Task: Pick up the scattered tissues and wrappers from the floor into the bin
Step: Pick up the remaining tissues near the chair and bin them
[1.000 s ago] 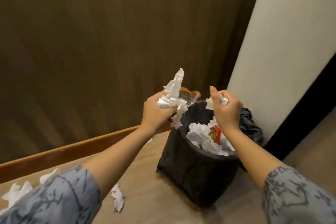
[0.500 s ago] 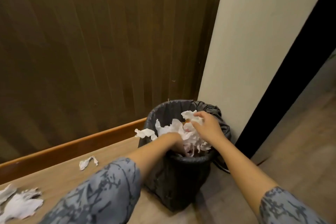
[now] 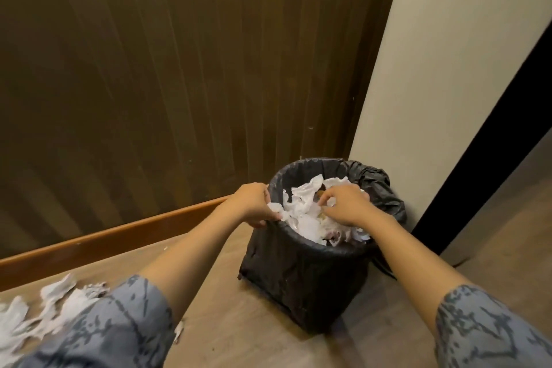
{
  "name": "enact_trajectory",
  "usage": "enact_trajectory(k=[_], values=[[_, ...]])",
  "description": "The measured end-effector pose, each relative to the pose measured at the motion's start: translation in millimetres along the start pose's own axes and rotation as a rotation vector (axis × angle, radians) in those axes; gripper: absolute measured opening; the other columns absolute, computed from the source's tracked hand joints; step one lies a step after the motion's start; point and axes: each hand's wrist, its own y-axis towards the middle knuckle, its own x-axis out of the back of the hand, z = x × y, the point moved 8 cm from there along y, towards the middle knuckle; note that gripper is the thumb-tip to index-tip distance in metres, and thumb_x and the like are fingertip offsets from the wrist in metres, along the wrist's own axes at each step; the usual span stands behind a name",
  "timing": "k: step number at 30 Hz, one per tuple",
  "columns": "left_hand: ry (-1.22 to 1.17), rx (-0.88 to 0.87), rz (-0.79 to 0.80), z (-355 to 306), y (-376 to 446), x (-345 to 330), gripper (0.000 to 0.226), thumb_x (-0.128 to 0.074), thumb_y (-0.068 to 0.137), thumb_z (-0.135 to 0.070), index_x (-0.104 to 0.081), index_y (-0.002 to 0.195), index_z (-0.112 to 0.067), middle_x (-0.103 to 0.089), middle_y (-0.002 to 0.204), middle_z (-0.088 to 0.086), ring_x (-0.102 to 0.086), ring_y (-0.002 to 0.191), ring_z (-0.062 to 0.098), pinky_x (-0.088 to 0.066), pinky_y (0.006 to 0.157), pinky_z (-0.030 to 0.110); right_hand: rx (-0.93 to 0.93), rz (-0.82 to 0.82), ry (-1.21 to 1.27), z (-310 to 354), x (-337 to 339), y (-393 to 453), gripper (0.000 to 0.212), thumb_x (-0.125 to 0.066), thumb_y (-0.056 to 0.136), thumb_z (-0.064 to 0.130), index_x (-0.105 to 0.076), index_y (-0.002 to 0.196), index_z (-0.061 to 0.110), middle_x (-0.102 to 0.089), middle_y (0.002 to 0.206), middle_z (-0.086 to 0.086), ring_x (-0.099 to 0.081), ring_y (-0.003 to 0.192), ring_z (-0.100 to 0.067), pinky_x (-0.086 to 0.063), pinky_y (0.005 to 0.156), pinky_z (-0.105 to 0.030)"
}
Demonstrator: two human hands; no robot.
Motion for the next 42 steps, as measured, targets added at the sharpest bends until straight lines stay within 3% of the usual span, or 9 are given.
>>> enact_trajectory(k=[3,6,12,23,26,29,32,36,42], values=[[-0.012,-0.139,-0.247,-14,-3,15,0.014,-0.072,0.082,-0.024,-0.06,0.084,-0.016,-0.065,0.09,0.007,-0.066,0.081,0.02,-0.052,0.063,0.022,-0.013,-0.084,-0.015,22,12,-6,0.021,-0.057,0.091,0.024,-0.067,0.105,0.035,-0.029,0.155,-0.007,-0.01,0.146,-0.033,-0.009,0.115,-0.054],[-0.132,-0.319,-0.224,-41,-12,16,0.04,-0.075,0.08,-0.031,-0.061,0.115,-0.017,-0.062,0.113,0.0,-0.059,0.095,0.011,-0.047,0.071,0.016,0.037,-0.245,0.078,47,28,-15,0.027,-0.055,0.088,0.012,-0.066,0.107,0.03,-0.023,0.158,-0.008,-0.003,0.147,-0.03,0.003,0.116,-0.054],[-0.128,-0.319,-0.316,-3,-28,49,0.041,-0.069,0.085,-0.03,-0.057,0.123,-0.019,-0.06,0.125,0.003,-0.058,0.1,0.013,-0.049,0.079,0.023,0.243,-0.594,0.313,100,59,-38,0.021,-0.056,0.086,0.005,-0.067,0.097,0.018,-0.055,0.132,-0.006,-0.036,0.132,-0.025,-0.025,0.113,-0.049],[-0.258,0.167,-0.591,276,-158,65,0.015,-0.07,0.084,-0.021,-0.071,0.097,-0.013,-0.07,0.084,0.0,-0.063,0.076,0.013,-0.053,0.071,0.027,0.717,-0.118,0.371,275,-119,-55,0.013,-0.059,0.09,0.016,-0.065,0.1,0.023,-0.064,0.092,0.011,-0.059,0.09,-0.009,-0.049,0.081,-0.028],[-0.352,0.306,-0.704,341,-209,43,0.014,-0.07,0.083,-0.023,-0.068,0.095,-0.014,-0.067,0.08,-0.003,-0.06,0.07,0.008,-0.047,0.065,0.018,0.581,0.08,0.413,301,-197,-54,0.024,-0.057,0.086,0.005,-0.067,0.106,0.015,-0.067,0.107,-0.004,-0.06,0.099,-0.019,-0.044,0.08,-0.026],[-0.42,0.47,-0.764,399,-265,-1,0.022,-0.069,0.084,-0.024,-0.065,0.103,-0.015,-0.065,0.089,-0.002,-0.059,0.08,0.013,-0.044,0.065,0.016,0.55,0.318,0.213,310,-280,-59,0.043,-0.055,0.08,0.001,-0.059,0.118,0.019,-0.049,0.136,-0.011,-0.043,0.125,-0.029,-0.041,0.1,-0.033],[-0.277,0.667,-0.767,449,-321,-65,0.042,-0.07,0.081,-0.041,-0.061,0.114,-0.018,-0.06,0.113,0.0,-0.054,0.107,0.017,-0.045,0.087,0.028,0.553,0.436,0.006,300,-330,-60,0.051,-0.055,0.087,0.016,-0.043,0.136,0.023,-0.023,0.155,-0.012,-0.016,0.143,-0.035,-0.026,0.114,-0.047],[-0.14,1.027,-0.842,490,-400,-151,0.061,-0.064,0.072,-0.065,-0.057,0.119,-0.027,-0.04,0.145,0.005,-0.023,0.14,0.028,-0.02,0.113,0.055,0.52,0.41,0.033,281,-357,-67,0.054,-0.049,0.098,0.024,-0.03,0.147,0.01,-0.015,0.158,-0.02,-0.004,0.147,-0.033,-0.005,0.12,-0.042],[-0.044,1.348,-0.924,492,-504,-217,0.086,-0.048,0.066,-0.083,-0.052,0.13,-0.025,-0.015,0.159,0.009,0.013,0.147,0.025,0.027,0.105,0.06,0.751,0.36,0.201,282,-391,-115,0.041,-0.048,0.096,0.001,-0.053,0.136,0.01,-0.044,0.148,-0.008,-0.035,0.14,-0.025,-0.021,0.117,-0.034]])
